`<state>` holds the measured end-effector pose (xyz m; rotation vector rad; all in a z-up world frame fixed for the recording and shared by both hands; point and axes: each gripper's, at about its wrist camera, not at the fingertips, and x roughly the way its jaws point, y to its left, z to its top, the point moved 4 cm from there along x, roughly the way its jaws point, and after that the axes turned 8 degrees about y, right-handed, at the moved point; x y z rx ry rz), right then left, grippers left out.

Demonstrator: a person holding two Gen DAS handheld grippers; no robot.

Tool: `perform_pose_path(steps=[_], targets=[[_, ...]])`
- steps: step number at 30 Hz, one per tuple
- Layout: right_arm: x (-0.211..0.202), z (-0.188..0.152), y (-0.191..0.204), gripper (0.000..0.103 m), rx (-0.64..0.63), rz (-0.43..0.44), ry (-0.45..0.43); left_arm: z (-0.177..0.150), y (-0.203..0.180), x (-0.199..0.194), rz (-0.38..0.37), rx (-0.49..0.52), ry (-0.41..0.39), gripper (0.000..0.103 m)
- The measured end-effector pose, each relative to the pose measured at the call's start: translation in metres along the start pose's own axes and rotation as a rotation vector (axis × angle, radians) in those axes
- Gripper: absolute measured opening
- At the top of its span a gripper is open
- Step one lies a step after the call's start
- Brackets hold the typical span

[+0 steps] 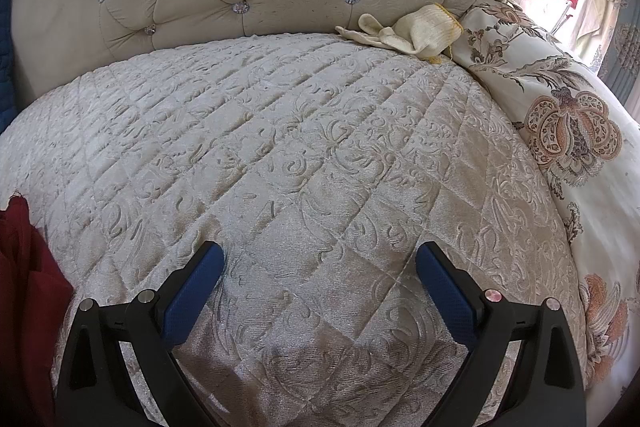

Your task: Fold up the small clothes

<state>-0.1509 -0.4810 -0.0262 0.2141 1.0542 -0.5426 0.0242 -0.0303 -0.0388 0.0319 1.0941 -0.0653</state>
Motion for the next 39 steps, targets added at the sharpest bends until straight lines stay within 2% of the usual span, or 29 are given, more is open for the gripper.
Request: perform_pose_path(steps=[5,10,14,17,22,26,31,39], targets=[[0.002,0.002,0.003,0.083,-0.005,-0.008,0.007,0.000,-0.001,-0.002,0.029,0.012,0.003,0.103],[-0.013,-0.004,0.007,0.077,0.040,-0.029,0.000,-0.011,-0.002,-0.020,0.024,-0.025,0.031,0.102],[-0.049,-0.018,0.023,0.077,0.089,0.041,-0.033,-0.024,-0.019,-0.056,0.045,0.030,-0.022,0.102],[-0.083,-0.026,0.041,0.077,0.093,0.053,-0.061,-0.036,-0.038,-0.086,0.015,0.063,-0.050,0.102],[-0.137,-0.038,0.085,0.077,0.056,0.161,-0.113,-0.049,-0.067,-0.123,-0.034,0.085,-0.099,0.102],[-0.159,-0.047,0.116,0.077,0.013,0.200,-0.145,-0.057,-0.090,-0.145,-0.059,0.122,-0.129,0.102],[-0.168,-0.059,0.142,0.077,-0.045,0.217,-0.154,-0.067,-0.113,-0.160,-0.075,0.157,-0.131,0.102],[-0.166,-0.072,0.152,0.077,-0.068,0.235,-0.131,-0.080,-0.130,-0.168,-0.085,0.183,-0.121,0.102]])
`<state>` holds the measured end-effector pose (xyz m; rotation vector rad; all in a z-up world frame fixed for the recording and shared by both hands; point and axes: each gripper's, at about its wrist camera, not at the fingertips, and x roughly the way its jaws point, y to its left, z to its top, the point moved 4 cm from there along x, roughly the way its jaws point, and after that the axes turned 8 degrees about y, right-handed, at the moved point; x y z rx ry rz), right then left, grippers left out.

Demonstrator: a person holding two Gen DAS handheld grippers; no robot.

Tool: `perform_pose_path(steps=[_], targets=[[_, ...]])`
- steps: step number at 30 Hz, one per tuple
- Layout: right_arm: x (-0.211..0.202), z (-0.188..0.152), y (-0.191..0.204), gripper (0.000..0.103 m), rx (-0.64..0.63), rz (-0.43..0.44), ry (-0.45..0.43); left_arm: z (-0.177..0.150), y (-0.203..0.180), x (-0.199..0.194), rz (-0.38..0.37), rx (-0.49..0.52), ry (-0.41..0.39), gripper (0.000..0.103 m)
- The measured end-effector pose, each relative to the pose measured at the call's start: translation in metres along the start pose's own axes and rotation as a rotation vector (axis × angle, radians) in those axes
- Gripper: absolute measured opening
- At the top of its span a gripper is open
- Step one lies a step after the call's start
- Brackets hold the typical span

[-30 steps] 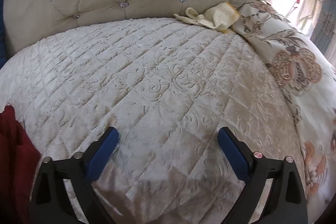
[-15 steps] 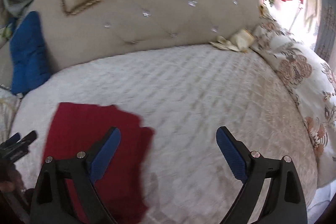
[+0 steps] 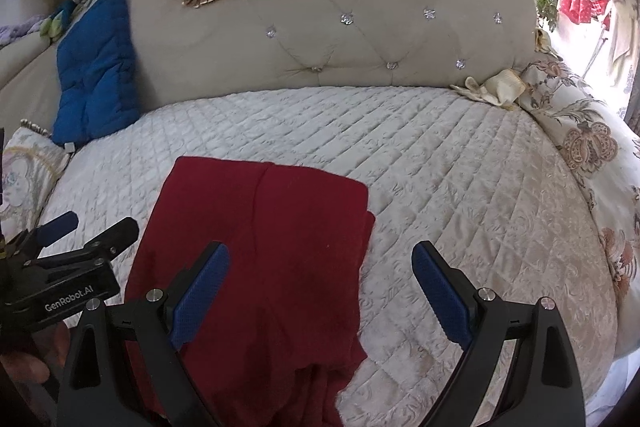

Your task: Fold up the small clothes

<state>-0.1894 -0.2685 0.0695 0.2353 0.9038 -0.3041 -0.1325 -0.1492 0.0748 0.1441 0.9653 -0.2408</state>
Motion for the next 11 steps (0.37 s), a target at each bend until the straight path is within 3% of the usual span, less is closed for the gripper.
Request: perform_pose_path(steps=[11], targets=[[0.003,-0.002,-0.003,0.077,0.025,0.014,0.009,-0.004,-0.016,-0.009,-0.012,0.069,-0.067,0.102]])
